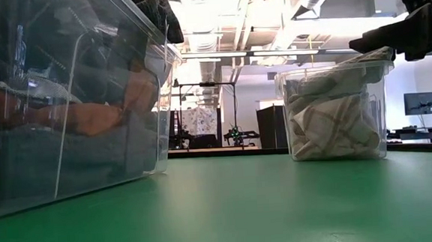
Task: Sort towels by color in basket
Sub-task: Return to Home Position
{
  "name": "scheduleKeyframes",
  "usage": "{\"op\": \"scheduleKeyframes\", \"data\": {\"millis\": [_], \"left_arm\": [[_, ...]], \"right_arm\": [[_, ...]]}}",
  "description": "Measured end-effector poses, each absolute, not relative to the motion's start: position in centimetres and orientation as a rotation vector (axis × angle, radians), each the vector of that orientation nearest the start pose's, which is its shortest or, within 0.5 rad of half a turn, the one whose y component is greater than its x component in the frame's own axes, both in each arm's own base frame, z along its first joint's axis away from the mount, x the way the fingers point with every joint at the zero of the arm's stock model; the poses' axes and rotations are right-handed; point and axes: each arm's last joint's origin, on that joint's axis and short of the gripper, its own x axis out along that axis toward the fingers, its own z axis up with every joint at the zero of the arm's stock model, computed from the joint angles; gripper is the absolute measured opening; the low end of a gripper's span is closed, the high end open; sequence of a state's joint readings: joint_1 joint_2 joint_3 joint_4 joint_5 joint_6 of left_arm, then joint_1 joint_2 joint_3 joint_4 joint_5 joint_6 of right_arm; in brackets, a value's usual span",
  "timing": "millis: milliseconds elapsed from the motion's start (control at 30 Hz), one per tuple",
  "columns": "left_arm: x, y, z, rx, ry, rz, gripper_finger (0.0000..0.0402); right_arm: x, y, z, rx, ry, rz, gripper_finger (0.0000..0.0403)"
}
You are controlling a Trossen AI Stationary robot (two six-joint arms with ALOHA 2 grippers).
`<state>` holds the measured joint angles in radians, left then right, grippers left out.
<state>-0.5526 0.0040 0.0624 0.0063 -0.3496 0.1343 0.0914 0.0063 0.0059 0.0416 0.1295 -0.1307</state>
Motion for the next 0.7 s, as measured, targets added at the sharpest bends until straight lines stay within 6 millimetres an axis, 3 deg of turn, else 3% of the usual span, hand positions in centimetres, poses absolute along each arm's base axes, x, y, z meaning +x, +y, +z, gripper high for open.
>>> {"op": "scheduleKeyframes", "data": {"millis": [700], "left_arm": [[8.34, -3.98, 18.37, 0.112, -0.06, -0.199, 0.024]], "right_arm": [[9.74, 0.51, 16.85, -0.126, -0.035, -0.041, 0.0217]]}}
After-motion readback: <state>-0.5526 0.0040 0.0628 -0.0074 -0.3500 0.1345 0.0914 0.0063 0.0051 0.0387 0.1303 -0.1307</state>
